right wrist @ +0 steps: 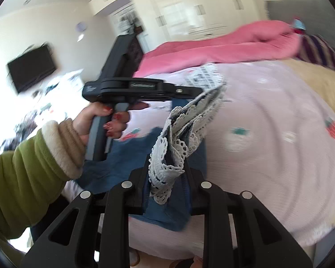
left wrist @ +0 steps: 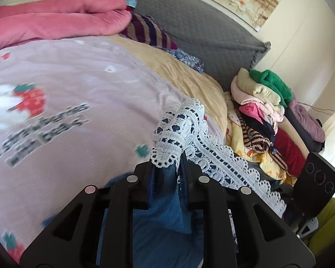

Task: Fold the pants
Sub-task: 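Grasp the lace hem with the left gripper while the right gripper grasps it too, then lift the lace hem with both grippers and fold it over toward the waistband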

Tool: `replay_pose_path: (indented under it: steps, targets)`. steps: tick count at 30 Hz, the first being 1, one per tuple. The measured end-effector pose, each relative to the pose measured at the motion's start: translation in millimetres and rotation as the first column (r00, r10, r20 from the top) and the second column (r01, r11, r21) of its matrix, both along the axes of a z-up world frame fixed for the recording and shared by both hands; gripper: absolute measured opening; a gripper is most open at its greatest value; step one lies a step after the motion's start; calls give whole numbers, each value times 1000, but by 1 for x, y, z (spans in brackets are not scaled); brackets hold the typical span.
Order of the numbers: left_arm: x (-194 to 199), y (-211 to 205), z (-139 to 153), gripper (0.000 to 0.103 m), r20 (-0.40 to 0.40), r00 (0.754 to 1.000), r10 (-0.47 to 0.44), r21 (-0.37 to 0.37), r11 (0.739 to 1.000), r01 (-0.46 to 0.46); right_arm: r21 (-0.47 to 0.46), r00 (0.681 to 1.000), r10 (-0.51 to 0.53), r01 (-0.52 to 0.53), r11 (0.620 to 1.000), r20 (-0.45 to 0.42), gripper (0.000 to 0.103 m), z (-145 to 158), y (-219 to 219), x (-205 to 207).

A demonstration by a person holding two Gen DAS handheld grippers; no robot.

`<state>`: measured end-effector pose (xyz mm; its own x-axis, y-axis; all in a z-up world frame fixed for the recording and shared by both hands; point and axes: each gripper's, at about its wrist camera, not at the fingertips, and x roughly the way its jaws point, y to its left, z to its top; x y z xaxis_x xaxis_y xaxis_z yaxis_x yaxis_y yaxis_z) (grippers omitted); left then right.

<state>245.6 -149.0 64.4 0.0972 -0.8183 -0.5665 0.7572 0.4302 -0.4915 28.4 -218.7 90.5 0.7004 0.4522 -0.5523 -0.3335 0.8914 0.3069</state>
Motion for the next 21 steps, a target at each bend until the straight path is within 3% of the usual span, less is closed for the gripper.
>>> replay_pose_path:
  steps: [7,11,15,21]
  targets:
    - [-8,77,-29,15,-71,990,121,19,993,-120,-137,983,169,-178,974,-73,23,-28,85,19]
    - [-8,117,-44,38,-142,964,224,17,974,-224,-229,970,223,-240,943,-99,26,-46,121,17]
    - [-4,162,-36,58,-204,922,329,-37,939,-343,-246,955,273,-293,924,-115,36,-59,147,12]
    - [-14,191,-31,72,-279,879,387,-41,910,-414,-227,925,367,-379,897,-92,58,-62,165,-5]
